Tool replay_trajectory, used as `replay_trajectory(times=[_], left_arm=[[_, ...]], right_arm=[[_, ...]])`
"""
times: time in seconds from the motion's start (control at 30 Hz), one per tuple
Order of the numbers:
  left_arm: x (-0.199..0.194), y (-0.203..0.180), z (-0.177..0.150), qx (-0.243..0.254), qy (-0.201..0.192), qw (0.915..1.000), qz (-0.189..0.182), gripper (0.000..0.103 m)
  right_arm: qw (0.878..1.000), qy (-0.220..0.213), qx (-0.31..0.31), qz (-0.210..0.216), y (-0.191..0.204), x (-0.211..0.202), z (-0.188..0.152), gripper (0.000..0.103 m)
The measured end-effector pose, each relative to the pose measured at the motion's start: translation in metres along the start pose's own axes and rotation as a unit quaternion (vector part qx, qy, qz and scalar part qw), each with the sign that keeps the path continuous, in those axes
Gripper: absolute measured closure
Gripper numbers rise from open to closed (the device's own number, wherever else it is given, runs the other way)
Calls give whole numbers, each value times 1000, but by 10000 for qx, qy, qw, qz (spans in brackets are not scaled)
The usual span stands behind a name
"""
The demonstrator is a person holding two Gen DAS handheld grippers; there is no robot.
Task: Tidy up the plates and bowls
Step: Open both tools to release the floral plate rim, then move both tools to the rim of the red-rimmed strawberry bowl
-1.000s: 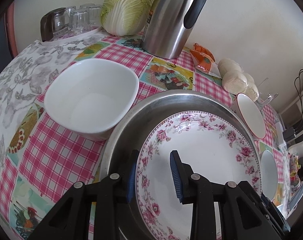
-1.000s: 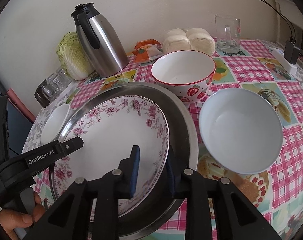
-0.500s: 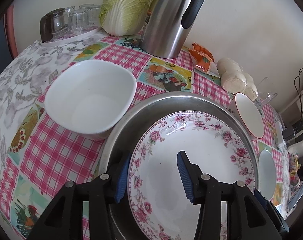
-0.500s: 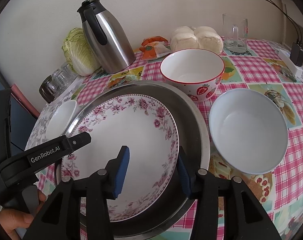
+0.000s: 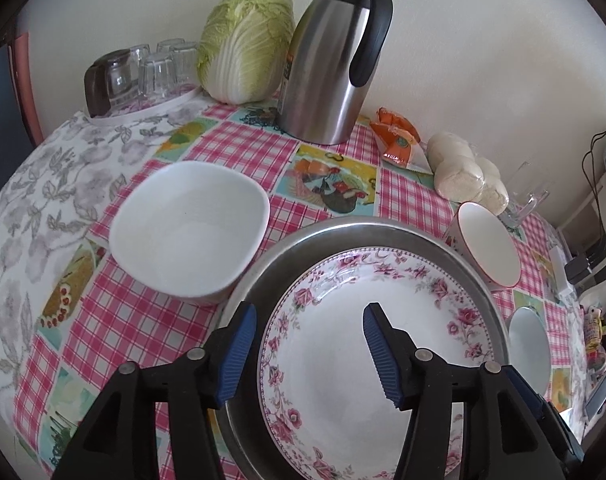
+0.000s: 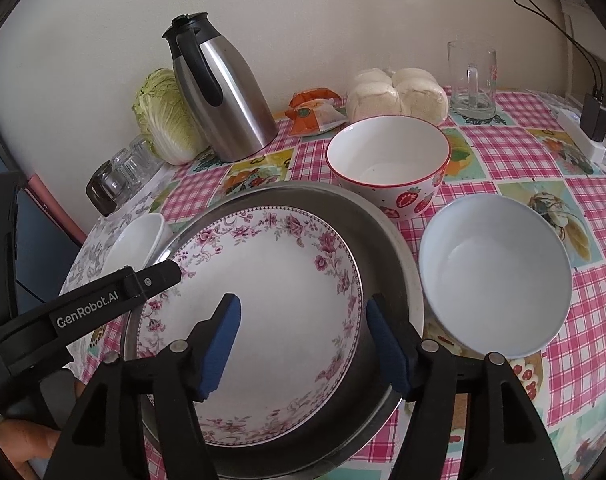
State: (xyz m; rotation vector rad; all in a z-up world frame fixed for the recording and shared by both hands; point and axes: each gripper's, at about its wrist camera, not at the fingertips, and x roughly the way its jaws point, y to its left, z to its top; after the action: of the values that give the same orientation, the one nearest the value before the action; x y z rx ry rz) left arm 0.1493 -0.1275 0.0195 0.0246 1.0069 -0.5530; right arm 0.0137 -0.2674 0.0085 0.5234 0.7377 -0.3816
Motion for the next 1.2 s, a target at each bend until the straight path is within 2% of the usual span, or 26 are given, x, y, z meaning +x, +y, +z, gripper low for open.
replay_trajectory(times=[0.1,0.17,0.27,0.5,0.53,0.6,0.87,1.1,1.17,1.2], left_arm=[[-6,-2,2,95,63,9999,91,33],[-10,-3,3,169,91,9996,196,30],[-15,-4,3,245,161,9990,334,20],[-22,-6,4,509,156,9955,790,8],[-23,-7,3,543,156,9948,846,7],[-23,-8,3,621,163,9933,961,2],[-20,-20,1,930,127,9885,1187,0],[-22,-28,0,1091,-131,9852,1313,0],[-22,-29,0,1084,-188,9854,1299,0],[-21,-30,0,1081,-212,9853,1303,0]], right_arm=[[10000,-41,25,-32,-1,-8,4,36],[9999,-39,22,-160,-1,-13,7,35],[9992,-2,-43,-399,-2,-20,10,32],[9976,89,-52,-688,-11,-29,13,27],[9972,118,-55,-732,-13,-29,13,26],[9964,174,-63,-827,-15,-28,14,15],[9953,204,-68,-949,-23,-32,15,13],[9943,51,-271,-1035,-26,-37,15,11],[9942,-31,-282,-1036,-29,-39,15,5],[9943,-82,-278,-1028,-30,-40,15,5]])
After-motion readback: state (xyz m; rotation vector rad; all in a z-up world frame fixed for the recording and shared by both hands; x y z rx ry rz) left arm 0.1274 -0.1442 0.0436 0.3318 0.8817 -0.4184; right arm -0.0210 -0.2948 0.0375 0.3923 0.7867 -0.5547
